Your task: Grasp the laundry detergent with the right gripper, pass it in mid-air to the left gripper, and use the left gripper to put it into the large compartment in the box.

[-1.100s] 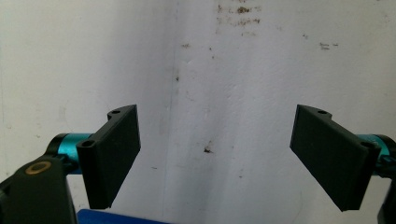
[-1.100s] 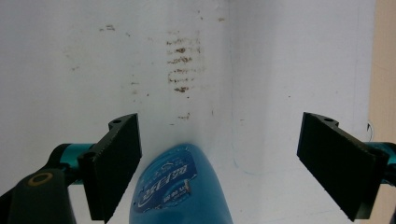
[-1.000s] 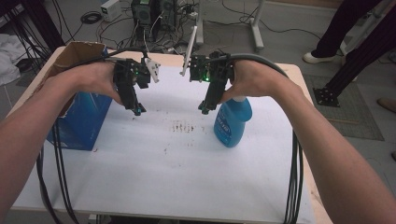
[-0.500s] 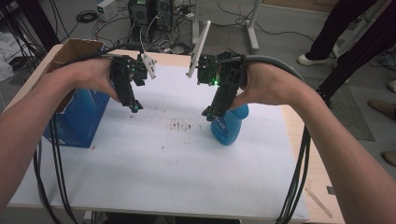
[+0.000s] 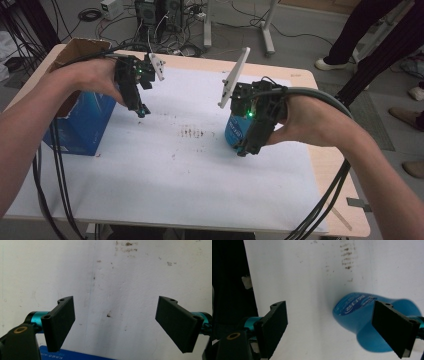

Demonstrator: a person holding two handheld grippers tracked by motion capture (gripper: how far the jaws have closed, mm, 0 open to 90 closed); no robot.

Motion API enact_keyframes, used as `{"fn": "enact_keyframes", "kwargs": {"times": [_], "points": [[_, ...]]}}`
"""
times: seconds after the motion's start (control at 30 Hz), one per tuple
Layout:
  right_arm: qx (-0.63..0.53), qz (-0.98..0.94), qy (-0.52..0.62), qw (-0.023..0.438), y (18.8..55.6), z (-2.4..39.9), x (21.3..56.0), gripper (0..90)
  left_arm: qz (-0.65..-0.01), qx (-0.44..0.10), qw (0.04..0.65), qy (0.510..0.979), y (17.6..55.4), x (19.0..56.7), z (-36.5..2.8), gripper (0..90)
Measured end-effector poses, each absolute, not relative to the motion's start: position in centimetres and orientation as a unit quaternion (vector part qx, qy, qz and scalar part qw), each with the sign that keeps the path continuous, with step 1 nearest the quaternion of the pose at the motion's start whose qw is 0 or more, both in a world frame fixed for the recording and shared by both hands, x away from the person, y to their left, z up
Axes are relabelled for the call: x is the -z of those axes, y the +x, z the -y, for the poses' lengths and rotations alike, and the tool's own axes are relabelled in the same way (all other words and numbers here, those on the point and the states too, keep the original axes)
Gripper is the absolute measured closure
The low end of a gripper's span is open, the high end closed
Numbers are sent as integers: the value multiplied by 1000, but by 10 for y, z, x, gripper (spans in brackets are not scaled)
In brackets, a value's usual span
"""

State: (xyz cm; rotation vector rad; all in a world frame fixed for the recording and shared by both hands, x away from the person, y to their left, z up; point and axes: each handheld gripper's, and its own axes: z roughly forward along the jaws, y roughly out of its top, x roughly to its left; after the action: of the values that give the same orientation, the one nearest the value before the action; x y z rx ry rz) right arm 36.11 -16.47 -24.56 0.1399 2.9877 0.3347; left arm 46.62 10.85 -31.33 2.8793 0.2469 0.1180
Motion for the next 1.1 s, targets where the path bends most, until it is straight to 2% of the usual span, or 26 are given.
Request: {"fn": "enact_keyframes", "kwargs": {"times": [0.37,0.73,1.1], "points": [[-93,-986,127,59,345,199,255,133,-82,-39,126,988,465,311,-110,160],[-80,-962,246,93,359,229,265,133,-80,-40,129,988,465,310,-108,160],[-155,-920,342,113,370,239,290,132,-81,-43,134,987,465,308,-110,160]]}}
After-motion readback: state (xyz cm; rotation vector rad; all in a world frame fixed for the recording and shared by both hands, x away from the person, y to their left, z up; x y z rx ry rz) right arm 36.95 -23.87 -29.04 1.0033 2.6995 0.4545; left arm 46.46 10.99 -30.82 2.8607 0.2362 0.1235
